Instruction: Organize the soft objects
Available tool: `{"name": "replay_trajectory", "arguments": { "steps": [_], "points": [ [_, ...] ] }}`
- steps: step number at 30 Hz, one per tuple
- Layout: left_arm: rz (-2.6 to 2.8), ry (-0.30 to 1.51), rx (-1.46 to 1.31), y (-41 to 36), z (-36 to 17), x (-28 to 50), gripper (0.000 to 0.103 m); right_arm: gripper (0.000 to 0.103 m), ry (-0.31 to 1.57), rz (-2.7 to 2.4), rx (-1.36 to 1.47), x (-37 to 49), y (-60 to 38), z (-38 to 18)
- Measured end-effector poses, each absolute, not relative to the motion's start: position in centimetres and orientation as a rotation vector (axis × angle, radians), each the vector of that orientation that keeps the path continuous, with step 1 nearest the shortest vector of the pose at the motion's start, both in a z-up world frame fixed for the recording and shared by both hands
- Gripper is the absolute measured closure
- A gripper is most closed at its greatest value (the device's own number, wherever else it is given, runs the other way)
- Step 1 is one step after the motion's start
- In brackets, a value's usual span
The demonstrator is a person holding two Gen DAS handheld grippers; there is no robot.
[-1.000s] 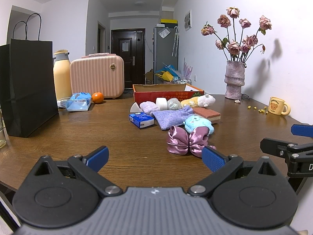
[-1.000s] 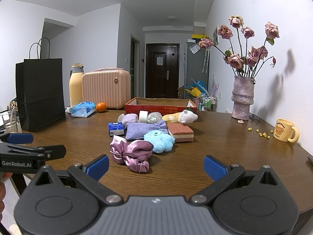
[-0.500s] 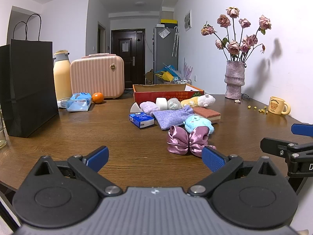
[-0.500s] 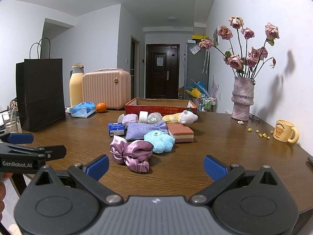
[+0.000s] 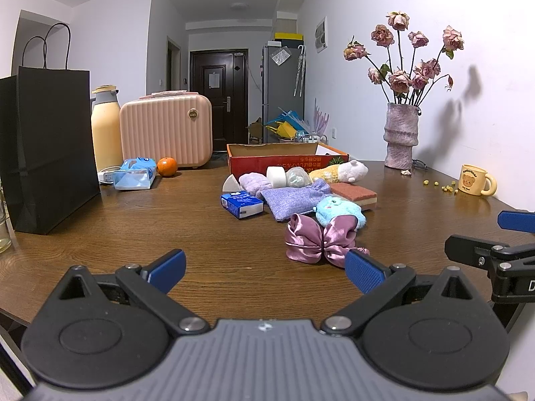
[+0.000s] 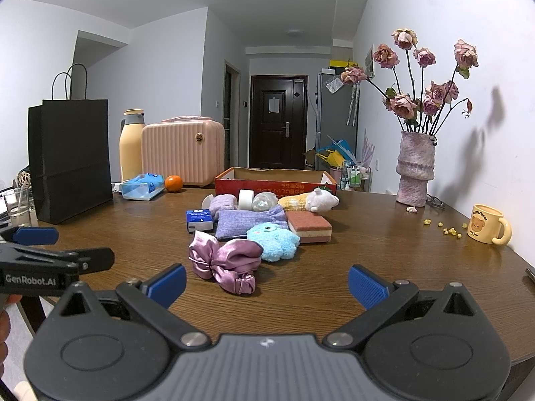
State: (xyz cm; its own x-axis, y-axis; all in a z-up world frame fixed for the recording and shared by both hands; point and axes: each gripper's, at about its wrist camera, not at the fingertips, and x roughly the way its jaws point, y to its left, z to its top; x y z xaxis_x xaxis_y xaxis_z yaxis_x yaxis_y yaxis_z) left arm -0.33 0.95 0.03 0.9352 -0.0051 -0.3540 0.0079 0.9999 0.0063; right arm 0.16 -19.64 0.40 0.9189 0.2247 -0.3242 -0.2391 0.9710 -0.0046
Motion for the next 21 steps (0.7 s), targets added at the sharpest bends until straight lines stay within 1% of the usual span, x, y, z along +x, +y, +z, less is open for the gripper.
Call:
{"name": "replay_trajectory", "arguments": {
  "steps": [21],
  "points": [
    [0.001, 0.379, 0.000, 1.4, -0.2, 0.5, 0.000, 0.000, 0.354, 0.257, -0.056, 1.6, -19.1, 0.3]
  ]
}}
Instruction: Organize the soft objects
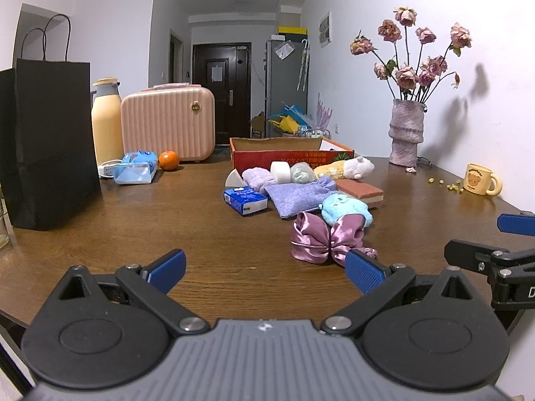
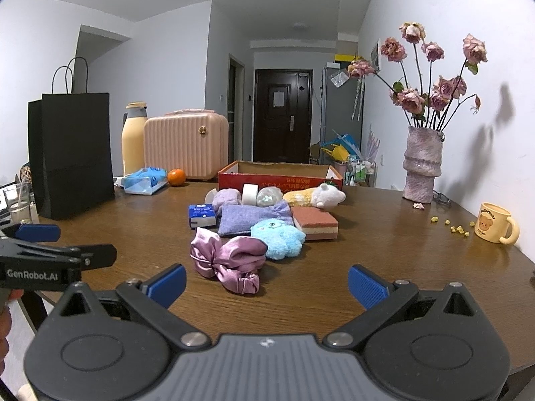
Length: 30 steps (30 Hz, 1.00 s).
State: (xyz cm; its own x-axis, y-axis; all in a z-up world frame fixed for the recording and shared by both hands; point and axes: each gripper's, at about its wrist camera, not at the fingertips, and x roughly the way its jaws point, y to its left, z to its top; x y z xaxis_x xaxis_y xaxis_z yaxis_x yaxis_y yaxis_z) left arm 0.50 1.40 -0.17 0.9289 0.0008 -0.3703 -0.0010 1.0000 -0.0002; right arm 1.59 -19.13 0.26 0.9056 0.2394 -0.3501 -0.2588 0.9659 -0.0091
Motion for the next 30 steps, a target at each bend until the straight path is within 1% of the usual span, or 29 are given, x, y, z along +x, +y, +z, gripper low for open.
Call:
{"name": "replay_trajectory", "arguments": {
  "steps": [30],
  "points": [
    [0.027, 0.480, -0.034, 3.7, -2.1, 7.3, 0.000, 0.000, 0.481, 0.283, -0.090, 9.1, -16.4, -1.3]
  ]
}}
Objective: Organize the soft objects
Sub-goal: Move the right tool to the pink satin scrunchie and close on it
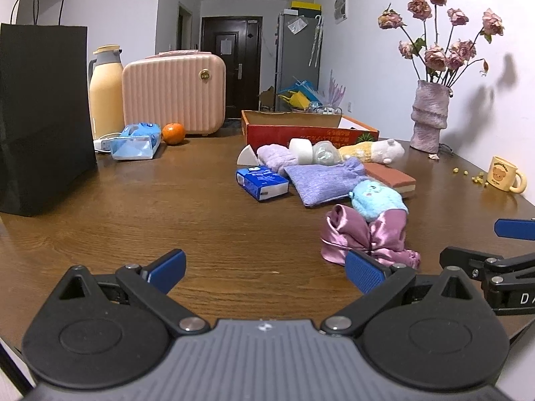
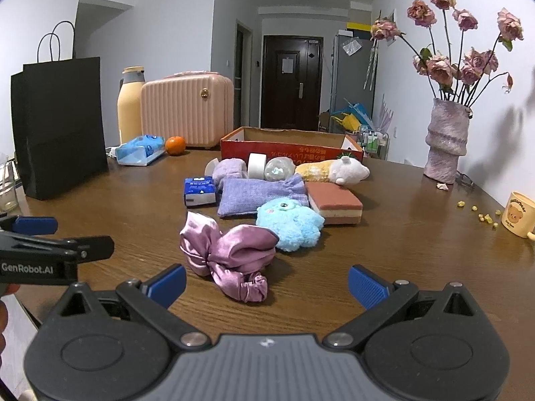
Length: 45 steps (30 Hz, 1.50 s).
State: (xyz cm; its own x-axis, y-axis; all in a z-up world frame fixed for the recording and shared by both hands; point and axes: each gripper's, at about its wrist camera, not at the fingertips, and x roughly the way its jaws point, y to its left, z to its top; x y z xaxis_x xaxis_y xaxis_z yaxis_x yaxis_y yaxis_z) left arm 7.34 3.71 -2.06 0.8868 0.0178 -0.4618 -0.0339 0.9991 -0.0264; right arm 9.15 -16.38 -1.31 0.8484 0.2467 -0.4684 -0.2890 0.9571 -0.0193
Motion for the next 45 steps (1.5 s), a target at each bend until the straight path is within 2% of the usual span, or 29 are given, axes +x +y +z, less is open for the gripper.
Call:
{"name": "replay_trajectory", "arguments": {
  "steps": [24, 30, 33, 35, 37, 38, 40, 45],
  "points": [
    [0.055, 0.547, -0.094, 8.2, -4.1, 13.3, 0.000, 0.001, 0.636, 0.345, -0.148, 17.4, -10.6, -4.2],
    [0.052, 0.570, -0.107, 9.0, -4.9, 14.3, 0.000, 0.010, 0.670, 0.355, -0.172, 18.8, -9.6, -4.9],
    [0.054, 0.575, -0.110, 9.2, -5.1, 14.6, 0.000, 0.023, 0.679, 0.357, -0.181, 19.0, -9.3, -5.1],
    [0.055, 0.580, -0.112, 9.2, -5.2, 14.7, 0.000, 0.027, 0.679, 0.360, -0.174, 19.1, -9.4, -5.2],
    [0.054, 0.582, -0.112, 9.2, -5.3, 14.8, 0.000, 0.040, 0.679, 0.369, -0.170, 19.1, -9.4, -5.2],
    [0.054, 0.583, -0.112, 9.2, -5.3, 14.8, 0.000, 0.041, 0.677, 0.372, -0.168, 19.1, -9.5, -5.2],
    [0.053, 0.583, -0.109, 9.0, -5.3, 14.8, 0.000, 0.050, 0.671, 0.379, -0.161, 19.0, -9.6, -5.2],
    [0.051, 0.582, -0.104, 8.8, -5.2, 14.8, 0.000, 0.055, 0.664, 0.389, -0.136, 18.9, -10.2, -5.1]
  ]
}}
